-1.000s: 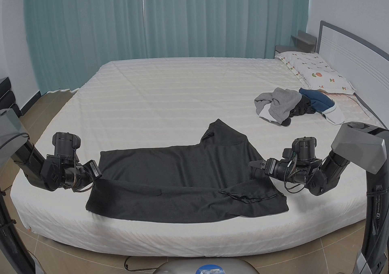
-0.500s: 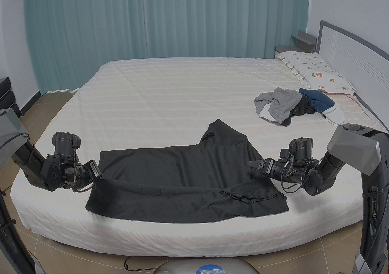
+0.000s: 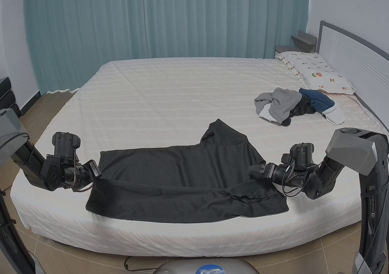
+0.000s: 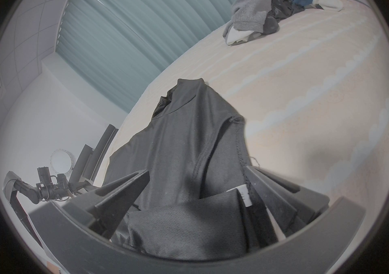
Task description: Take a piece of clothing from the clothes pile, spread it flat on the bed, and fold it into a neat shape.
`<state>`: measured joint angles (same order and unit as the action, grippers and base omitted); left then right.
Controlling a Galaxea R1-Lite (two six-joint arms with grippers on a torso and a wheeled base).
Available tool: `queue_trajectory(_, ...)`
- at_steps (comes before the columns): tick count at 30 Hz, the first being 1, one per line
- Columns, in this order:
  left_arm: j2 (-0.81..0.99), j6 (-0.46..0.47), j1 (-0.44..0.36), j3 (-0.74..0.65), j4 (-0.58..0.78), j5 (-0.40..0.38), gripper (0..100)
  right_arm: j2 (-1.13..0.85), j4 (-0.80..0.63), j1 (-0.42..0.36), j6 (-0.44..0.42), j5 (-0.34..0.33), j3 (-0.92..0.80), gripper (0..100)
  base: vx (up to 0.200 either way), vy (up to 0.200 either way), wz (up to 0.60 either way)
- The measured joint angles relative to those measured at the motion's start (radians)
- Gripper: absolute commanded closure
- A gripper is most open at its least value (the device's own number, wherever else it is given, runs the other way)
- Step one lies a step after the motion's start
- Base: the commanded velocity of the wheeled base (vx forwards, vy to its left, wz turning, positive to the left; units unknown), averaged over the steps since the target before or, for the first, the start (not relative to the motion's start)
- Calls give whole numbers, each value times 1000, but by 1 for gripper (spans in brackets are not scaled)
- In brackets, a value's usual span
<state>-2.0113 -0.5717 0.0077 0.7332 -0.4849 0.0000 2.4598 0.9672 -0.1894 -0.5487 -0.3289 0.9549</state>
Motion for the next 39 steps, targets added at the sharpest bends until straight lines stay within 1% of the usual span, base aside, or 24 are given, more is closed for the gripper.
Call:
queue_trajectory(1, 0, 0, 0, 0, 0, 0, 100, 1, 0, 0, 0, 0, -4, 0, 0, 0, 0)
queue_trajectory(2, 0, 0, 0, 0, 0, 0, 100, 1, 1, 0, 0, -1, -7, 100, 0, 0, 0)
queue_trajectory(9, 0, 0, 1, 0, 0, 0, 100, 2, -1, 1, -1, -2, -18, 100, 0, 0, 0)
queue_trajectory(18, 6, 0, 1, -13, 1, 0, 100, -33, 1, 10, -1, -4, -81, 100, 0, 0, 0)
queue_trajectory(25, 30, 4, 1, -45, 1, 0, 100, -111, 50, 27, -5, -4, -153, 100, 0, 0, 0)
queue_trajectory(33, 83, 7, 7, -77, 8, 4, 100, -216, 56, 34, -29, -3, -256, 100, 0, 0, 0)
queue_trajectory(39, 99, 6, 7, -87, 7, 6, 100, -194, 70, 36, -28, 6, -246, 100, 0, 0, 0)
